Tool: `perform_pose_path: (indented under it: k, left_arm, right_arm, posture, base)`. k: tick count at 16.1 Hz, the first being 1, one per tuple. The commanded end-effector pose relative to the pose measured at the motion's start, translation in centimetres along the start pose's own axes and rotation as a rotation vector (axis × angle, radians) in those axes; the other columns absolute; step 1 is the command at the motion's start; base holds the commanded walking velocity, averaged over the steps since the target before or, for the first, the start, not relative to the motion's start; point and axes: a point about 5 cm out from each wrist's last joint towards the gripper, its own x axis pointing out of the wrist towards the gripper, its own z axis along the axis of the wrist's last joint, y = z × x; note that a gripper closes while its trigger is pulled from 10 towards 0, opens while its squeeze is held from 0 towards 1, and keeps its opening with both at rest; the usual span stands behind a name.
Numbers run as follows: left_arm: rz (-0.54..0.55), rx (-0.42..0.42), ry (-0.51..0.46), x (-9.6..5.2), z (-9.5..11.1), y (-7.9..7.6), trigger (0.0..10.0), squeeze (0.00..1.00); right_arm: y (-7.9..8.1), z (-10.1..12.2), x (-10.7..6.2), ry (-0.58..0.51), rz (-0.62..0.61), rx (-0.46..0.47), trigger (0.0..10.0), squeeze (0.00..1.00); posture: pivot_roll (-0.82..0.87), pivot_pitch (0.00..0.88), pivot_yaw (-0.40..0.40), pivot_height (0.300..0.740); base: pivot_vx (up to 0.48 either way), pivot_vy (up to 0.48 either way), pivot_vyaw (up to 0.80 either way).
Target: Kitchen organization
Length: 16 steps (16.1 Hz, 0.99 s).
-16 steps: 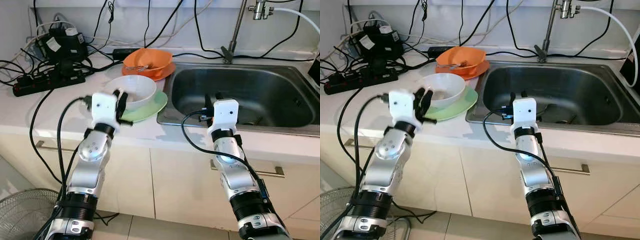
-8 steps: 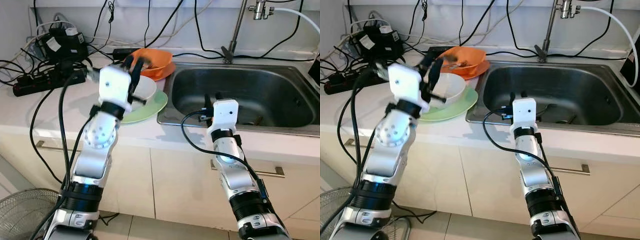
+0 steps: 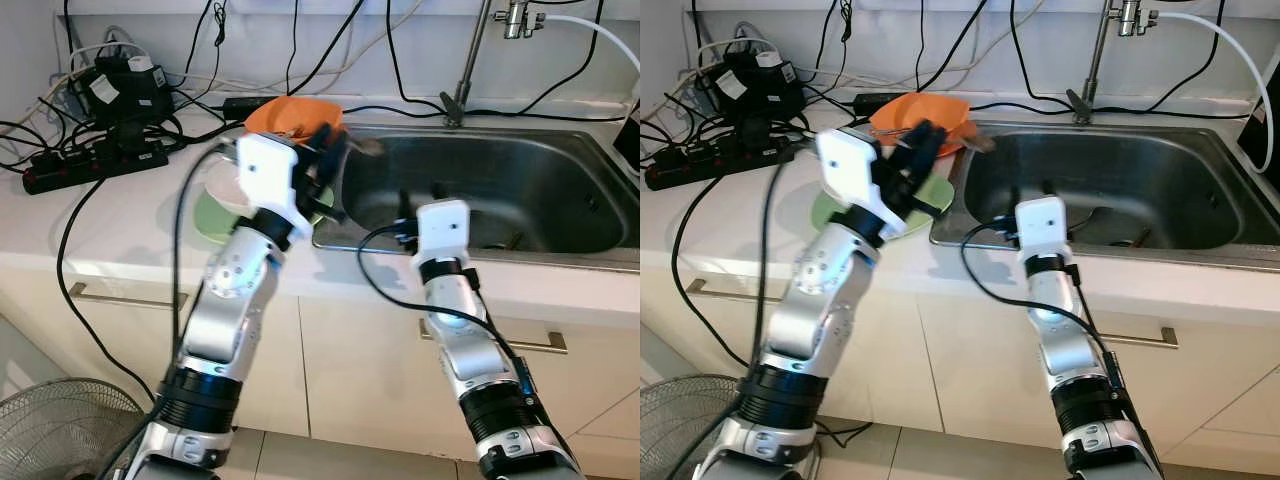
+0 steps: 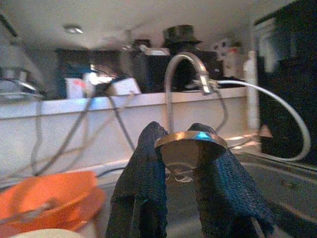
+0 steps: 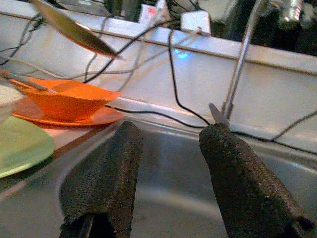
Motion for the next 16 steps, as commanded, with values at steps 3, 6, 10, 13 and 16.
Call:
perform_pose_path:
  k: [3, 6, 10, 13, 16]
  left_arm:
    - [-0.056, -0.047, 0.015, -0.2, -0.2, -1.0, 10.0, 0.0]
    - [-0.078, -0.067, 0.035, -0.3, -0.5, -1.4, 10.0, 0.0]
    - [-0.121, -0.087, 0.079, -0.6, -1.1, -1.9, 10.0, 0.0]
    - [-0.132, -0.09, 0.092, -0.6, -1.3, -2.0, 10.0, 0.0]
    - [-0.132, -0.09, 0.092, -0.6, -1.3, -2.0, 10.0, 0.0]
  right_arm:
    - [1.0, 0.5, 0.0, -0.043, 0.055, -0.051, 10.0, 0.0]
    - [1.4, 0.8, 0.0, -0.057, 0.067, -0.058, 10.0, 0.0]
    - [1.5, 1.1, 0.1, -0.068, 0.064, -0.061, 10.0, 0.0]
    - [1.5, 1.2, 0.2, -0.071, 0.063, -0.06, 10.0, 0.0]
    - [1.5, 1.2, 0.2, -0.071, 0.063, -0.06, 10.0, 0.0]
  posture:
    - [0.03, 0.0, 0.074, 0.74]
    - [0.03, 0.0, 0.076, 0.74]
    - [0.03, 0.0, 0.078, 0.74]
    - [0.03, 0.0, 0.079, 0.74]
    - [0.03, 0.0, 0.079, 0.74]
  base:
    - [0.0, 0.0, 0.0]
    - [0.0, 0.0, 0.0]
    - [0.0, 0.0, 0.0]
    - [0.0, 0.0, 0.0]
    - [0.0, 0.0, 0.0]
